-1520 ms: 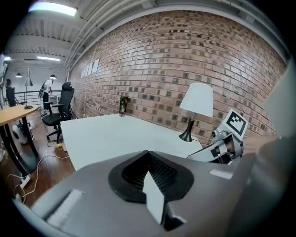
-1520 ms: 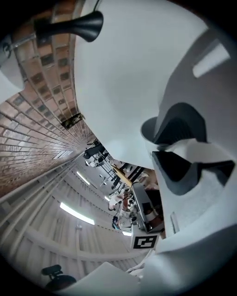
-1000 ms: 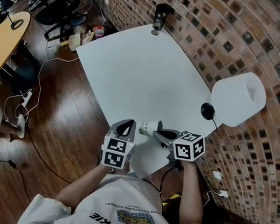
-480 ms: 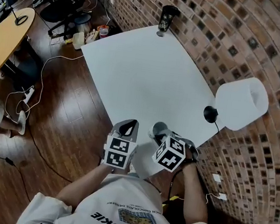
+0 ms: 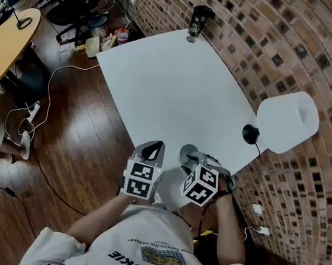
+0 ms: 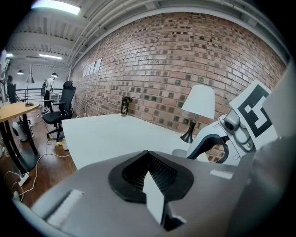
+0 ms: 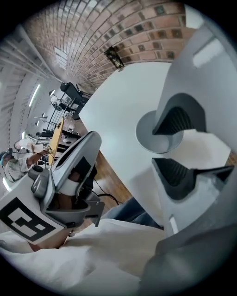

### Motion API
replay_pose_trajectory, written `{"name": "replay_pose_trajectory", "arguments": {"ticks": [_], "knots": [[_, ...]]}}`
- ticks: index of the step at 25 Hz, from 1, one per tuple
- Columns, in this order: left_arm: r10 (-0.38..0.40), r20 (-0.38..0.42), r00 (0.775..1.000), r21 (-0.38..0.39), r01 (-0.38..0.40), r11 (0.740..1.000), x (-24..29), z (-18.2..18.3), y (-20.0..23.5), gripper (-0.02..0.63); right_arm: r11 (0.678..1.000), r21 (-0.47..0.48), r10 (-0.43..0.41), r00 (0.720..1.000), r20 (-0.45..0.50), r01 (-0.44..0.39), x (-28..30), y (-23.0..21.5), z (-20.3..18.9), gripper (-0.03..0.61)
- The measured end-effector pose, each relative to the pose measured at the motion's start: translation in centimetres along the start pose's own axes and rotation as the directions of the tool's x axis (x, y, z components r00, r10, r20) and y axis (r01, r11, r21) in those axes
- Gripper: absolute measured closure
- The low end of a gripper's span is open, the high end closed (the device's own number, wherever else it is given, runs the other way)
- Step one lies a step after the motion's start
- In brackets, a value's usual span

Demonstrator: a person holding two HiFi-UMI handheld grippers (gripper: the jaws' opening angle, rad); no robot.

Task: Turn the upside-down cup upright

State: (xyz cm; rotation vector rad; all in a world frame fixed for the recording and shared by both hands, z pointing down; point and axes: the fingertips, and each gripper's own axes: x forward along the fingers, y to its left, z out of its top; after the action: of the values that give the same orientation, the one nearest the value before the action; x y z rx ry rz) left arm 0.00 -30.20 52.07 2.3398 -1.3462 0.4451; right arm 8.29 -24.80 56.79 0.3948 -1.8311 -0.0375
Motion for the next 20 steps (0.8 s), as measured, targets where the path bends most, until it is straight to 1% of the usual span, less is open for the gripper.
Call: {"name": "replay_pose_trajectory", "arguments": {"ticks": [1, 2, 4, 6, 10, 11, 13, 16, 18, 20], "knots": [[-0.003, 0.001, 1.000, 0.000, 0.003, 1.000, -0.1, 0.1, 0.0, 0.611, 1.000, 0.015, -0.002, 1.000, 0.007, 0.002, -0.1, 0.0, 0.1, 0.394], [-0.007, 0.001, 1.000, 0.001, 0.007, 1.000, -0.2, 0.1, 0.0, 0.611, 1.000, 0.030, -0.005, 1.000, 0.014, 0.005, -0.3, 0.0, 0.2, 0.374], [-0.016, 0.001, 1.000, 0.001, 0.016, 1.000, -0.5, 0.1, 0.1, 0.611, 0.998, 0.062, -0.029, 0.999, 0.039, 0.026, -0.8, -0.2, 0.5, 0.373], [-0.032, -0.003, 0.999, 0.004, 0.032, 0.999, -0.8, -0.1, 0.1, 0.611, 0.992, 0.112, -0.074, 0.993, 0.087, 0.064, -1.9, -0.7, 1.1, 0.374], [-0.074, -0.003, 0.997, 0.026, 0.074, 0.997, -2.2, -0.3, 0.2, 0.611, 0.962, 0.245, -0.167, 0.971, 0.172, 0.122, -4.8, -0.8, 2.3, 0.374], [-0.084, -0.001, 0.996, 0.027, 0.084, 0.996, -2.7, -0.4, 0.3, 0.611, 0.947, 0.287, -0.201, 0.961, 0.190, 0.141, -5.5, -0.8, 2.7, 0.374], [-0.107, -0.002, 0.994, 0.028, 0.107, 0.994, -3.7, -0.6, 0.5, 0.611, 0.904, 0.393, -0.276, 0.931, 0.237, 0.168, -6.7, -0.8, 3.8, 0.374], [-0.137, -0.005, 0.991, 0.038, 0.137, 0.990, -5.2, -1.2, 0.5, 0.611, 0.834, 0.526, -0.367, 0.880, 0.302, 0.167, -7.9, -0.1, 5.5, 0.383], [-0.138, 0.003, 0.990, 0.035, 0.138, 0.990, -6.3, -1.5, 0.8, 0.611, 0.791, 0.591, -0.417, 0.848, 0.326, 0.161, -8.2, 0.5, 6.4, 0.393], [-0.135, 0.013, 0.991, 0.026, 0.134, 0.991, -7.4, -1.7, 1.0, 0.611, 0.738, 0.659, -0.466, 0.815, 0.345, 0.143, -8.4, 1.1, 7.0, 0.419]]}}
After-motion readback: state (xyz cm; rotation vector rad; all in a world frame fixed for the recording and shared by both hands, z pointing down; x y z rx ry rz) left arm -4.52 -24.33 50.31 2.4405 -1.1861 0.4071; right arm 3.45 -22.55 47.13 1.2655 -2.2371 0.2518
